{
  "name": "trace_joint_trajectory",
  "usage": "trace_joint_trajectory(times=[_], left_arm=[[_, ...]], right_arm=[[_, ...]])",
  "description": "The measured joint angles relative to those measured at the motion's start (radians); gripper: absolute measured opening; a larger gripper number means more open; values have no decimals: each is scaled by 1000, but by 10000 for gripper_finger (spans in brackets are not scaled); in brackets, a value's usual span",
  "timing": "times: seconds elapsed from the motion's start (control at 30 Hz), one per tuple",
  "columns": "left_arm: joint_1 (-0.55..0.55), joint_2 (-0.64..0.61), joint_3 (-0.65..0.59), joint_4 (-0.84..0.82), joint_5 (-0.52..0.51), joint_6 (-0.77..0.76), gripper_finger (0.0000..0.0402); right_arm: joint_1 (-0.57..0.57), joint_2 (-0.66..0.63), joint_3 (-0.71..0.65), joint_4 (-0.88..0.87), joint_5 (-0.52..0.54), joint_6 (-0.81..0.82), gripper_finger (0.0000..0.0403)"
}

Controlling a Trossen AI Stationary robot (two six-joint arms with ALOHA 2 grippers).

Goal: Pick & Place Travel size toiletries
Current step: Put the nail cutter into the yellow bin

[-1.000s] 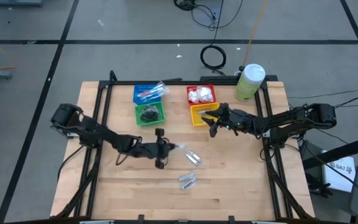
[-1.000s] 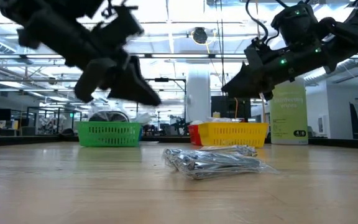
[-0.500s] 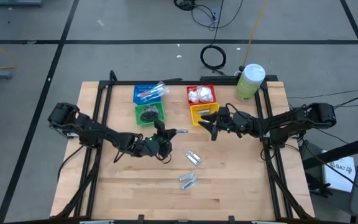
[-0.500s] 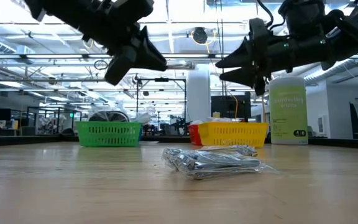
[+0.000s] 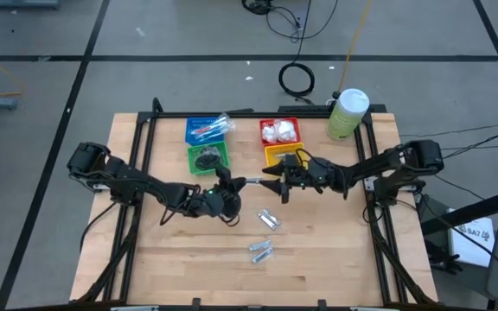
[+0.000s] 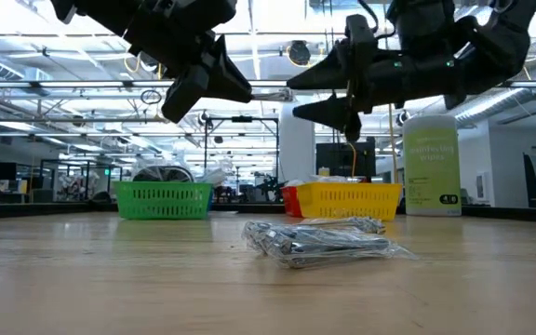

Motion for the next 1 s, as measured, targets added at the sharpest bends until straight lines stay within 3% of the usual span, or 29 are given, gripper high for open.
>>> trace_joint_trajectory(times=[0.17, 0.5, 1.0], left_arm=[[-1, 0, 0, -17, 0, -5, 19], [-1, 0, 0, -25, 0, -22, 17], [-2, 0, 0, -39, -24, -33, 28]], right_arm=[[-1, 54, 57, 6, -79, 23, 255], [6, 138, 124, 12, -117, 23, 222], [3, 130, 123, 11, -136, 20, 117]])
